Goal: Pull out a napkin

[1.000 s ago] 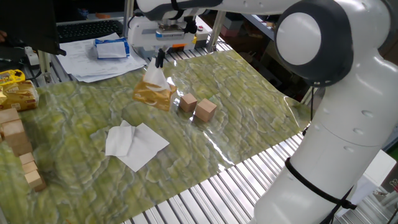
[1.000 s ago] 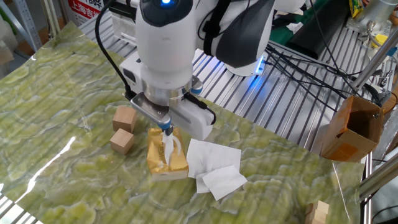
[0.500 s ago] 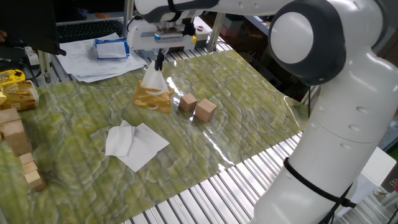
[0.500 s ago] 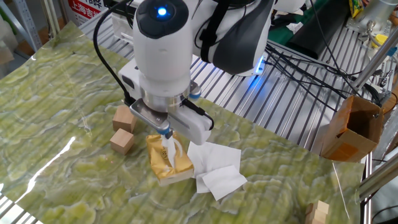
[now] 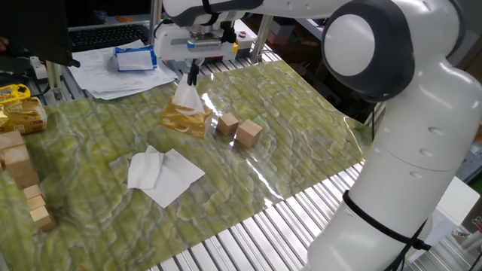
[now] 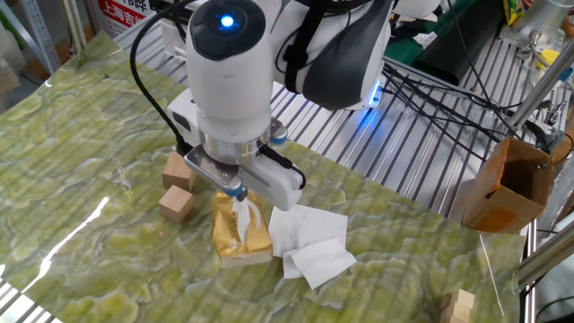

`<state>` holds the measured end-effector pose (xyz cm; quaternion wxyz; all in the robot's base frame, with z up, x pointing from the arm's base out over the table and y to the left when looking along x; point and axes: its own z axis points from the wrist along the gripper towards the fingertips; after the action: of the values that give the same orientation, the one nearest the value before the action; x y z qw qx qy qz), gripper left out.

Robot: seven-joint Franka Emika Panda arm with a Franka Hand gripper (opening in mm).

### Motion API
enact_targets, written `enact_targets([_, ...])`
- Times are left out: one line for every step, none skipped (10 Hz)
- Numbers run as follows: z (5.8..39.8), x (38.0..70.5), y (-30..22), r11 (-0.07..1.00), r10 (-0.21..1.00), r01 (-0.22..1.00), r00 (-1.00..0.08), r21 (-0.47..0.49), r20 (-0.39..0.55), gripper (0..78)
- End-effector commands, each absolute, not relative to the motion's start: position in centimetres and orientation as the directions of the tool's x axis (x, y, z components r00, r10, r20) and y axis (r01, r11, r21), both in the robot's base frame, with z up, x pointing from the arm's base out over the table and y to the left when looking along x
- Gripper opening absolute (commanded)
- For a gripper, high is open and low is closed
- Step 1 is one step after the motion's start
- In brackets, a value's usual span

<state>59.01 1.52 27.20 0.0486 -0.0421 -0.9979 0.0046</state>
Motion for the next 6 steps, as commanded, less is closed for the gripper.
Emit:
enact_targets([29.27, 58.71, 0.73, 0.913, 0.145, 0.184, -0.98, 0.365, 0.133, 1.3])
enact_targets([29.62, 58.72, 0.73, 0.981, -0.038, -0.055, -0.995, -0.187, 0.093, 1.3])
enact_targets([29.64, 58.79, 0.73, 0.965, -0.06, -0.08, -0.994, -0.251, 0.087, 1.3])
enact_targets([29.65, 58.8, 0.73, 0.999, 0.042, 0.042, -0.995, -0.001, 0.087, 1.3])
enact_targets([29.75, 58.8, 0.69, 0.948, 0.129, 0.161, -0.983, 0.276, 0.129, 1.3])
enact_targets([29.79, 58.79, 0.68, 0.992, 0.064, 0.074, -0.993, 0.101, 0.1, 1.3])
